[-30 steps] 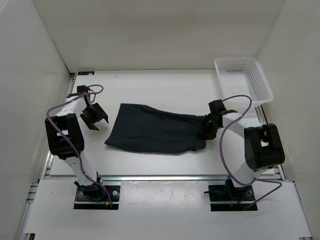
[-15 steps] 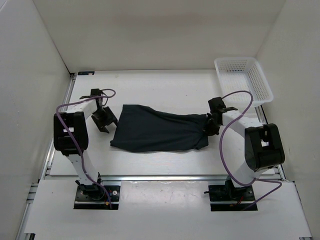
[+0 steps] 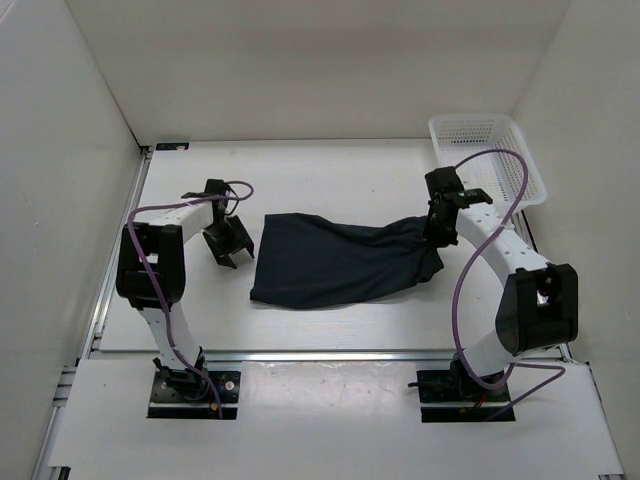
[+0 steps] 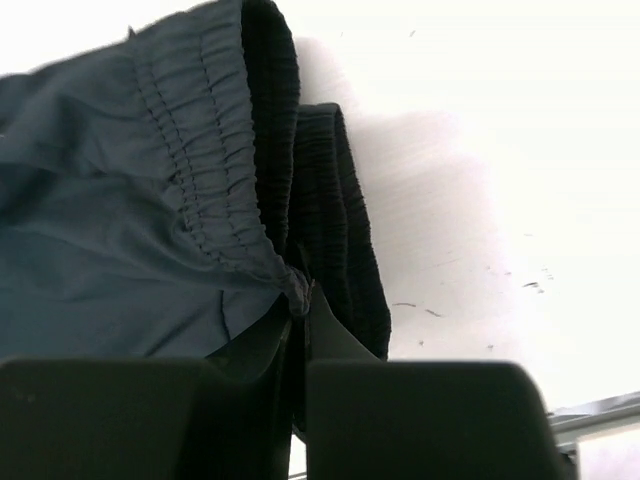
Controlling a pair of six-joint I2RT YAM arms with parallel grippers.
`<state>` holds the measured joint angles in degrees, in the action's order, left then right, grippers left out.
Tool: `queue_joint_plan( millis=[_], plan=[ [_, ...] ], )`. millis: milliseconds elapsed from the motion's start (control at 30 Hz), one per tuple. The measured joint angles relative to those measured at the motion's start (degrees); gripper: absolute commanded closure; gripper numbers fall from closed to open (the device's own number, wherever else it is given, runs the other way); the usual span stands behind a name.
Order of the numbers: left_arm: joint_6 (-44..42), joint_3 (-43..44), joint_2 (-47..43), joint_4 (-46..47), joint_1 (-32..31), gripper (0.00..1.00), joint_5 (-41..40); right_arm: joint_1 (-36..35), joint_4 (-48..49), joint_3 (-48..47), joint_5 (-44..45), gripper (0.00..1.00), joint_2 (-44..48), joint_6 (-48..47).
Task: Fold and stack the shorts
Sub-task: Fold the shorts
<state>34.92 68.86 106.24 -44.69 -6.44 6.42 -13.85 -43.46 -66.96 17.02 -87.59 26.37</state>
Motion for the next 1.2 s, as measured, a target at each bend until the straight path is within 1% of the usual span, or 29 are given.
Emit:
queue_joint_plan(
  millis=[167, 400, 533, 600, 633, 667, 700, 733, 767, 833, 867, 967, 1100, 1200],
  plan=[
    [-0.6, 1.2, 0.3, 0.0, 0.9, 0.37, 0.0, -1.9, -3.9, -5.5, 3.1, 1.00, 0.2, -1.2],
    [-1.0, 3.8, 3.1, 0.0, 0.2, 0.39, 0.5, -10.3, -8.2, -13.3, 7.2, 1.00, -1.4, -1.1],
    [-1.2, 3.8, 3.1, 0.0, 0.0, 0.39, 0.5, -11.3, -9.2, -13.5, 8.2, 1.00, -2.6, 0.1],
    [-1.5, 3.8, 3.1, 0.0, 0.0, 0.39, 0.5, -10.8, -9.3, -11.9, 8.4, 1.00, -2.5, 0.8],
    [-1.5, 3.8, 3.1, 0.0, 0.0, 0.39, 0.6, -10.5, -9.4, -10.8, 8.5, 0.98, -2.5, 1.2],
    [-1.6, 3.8, 3.1, 0.0, 0.0, 0.39, 0.7, -10.0, -9.3, -9.4, 8.5, 0.90, -2.5, 1.6],
    [-1.6, 3.8, 3.1, 0.0, 0.0, 0.39, 0.7, -9.4, -9.2, -7.7, 8.5, 0.76, -2.3, 2.1],
    [-1.7, 3.8, 3.1, 0.0, 0.0, 0.39, 0.7, -8.7, -9.3, -6.1, 8.6, 0.43, -2.2, 2.6],
    [-1.7, 3.8, 3.1, 0.0, 0.0, 0.39, 0.7, -7.7, -9.5, -4.2, 8.6, 0.27, -2.1, 3.2],
    [-1.8, 3.9, 3.1, -0.1, 0.0, 0.39, 0.9, -5.4, -10.3, -1.2, 8.3, 0.07, -2.0, 3.6],
    [-2.0, 3.9, 3.1, 0.0, 0.0, 0.39, 0.9, -4.0, -10.4, 0.1, 8.0, 0.05, -1.8, 3.7],
    [-2.2, 3.9, 3.1, 0.0, 0.0, 0.39, 1.2, 1.0, -9.9, 3.2, 5.8, 0.04, 0.6, 3.4],
    [-2.4, 3.9, 3.1, -0.1, 0.0, 0.39, 1.5, 9.4, -6.9, 7.4, -2.6, 0.04, 4.9, 3.1],
    [-2.6, 3.9, 3.1, -0.1, 0.0, 0.39, 1.6, 15.3, -3.9, 11.2, -9.5, 0.02, 5.6, 3.1]
  ],
)
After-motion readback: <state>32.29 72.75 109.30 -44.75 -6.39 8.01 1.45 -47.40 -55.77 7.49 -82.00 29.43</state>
